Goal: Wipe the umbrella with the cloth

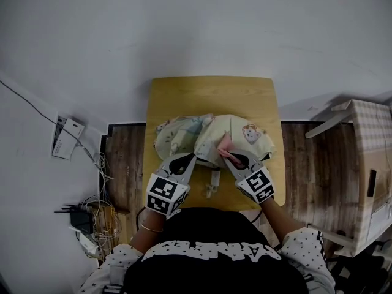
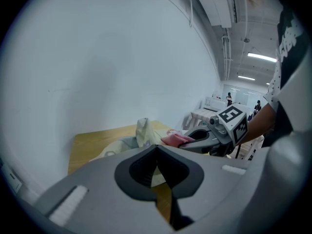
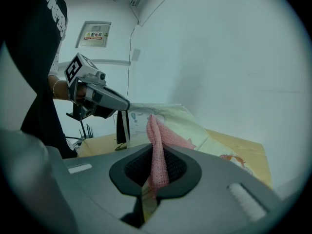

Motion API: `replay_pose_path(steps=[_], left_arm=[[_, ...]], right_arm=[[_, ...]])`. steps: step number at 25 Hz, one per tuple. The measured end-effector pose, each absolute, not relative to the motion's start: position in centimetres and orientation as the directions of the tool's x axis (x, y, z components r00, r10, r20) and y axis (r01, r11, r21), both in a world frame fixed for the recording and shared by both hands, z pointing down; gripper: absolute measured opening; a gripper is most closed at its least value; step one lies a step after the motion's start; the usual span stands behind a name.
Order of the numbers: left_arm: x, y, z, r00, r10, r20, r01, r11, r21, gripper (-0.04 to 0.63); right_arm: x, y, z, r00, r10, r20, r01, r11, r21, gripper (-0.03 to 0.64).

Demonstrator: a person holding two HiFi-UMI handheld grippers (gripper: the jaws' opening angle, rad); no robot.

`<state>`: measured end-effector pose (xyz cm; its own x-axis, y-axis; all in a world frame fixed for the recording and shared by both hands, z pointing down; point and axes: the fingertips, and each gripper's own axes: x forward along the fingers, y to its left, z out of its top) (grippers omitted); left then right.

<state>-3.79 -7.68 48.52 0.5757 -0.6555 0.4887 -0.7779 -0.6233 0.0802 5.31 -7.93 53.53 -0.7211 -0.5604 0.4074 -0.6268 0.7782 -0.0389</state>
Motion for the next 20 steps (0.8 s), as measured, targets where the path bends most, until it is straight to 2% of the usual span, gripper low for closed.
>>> replay_pose_path(steps=[20], left_arm=[[-2.5, -8.4, 48.9, 0.599, -0.638, 0.484, -0.756, -0.649, 0.080, 0.002]], right_arm=[[4.9, -3.1, 55.0, -0.757, -0.484, 0.440, -0.588, 0.797, -0.134, 0.032]])
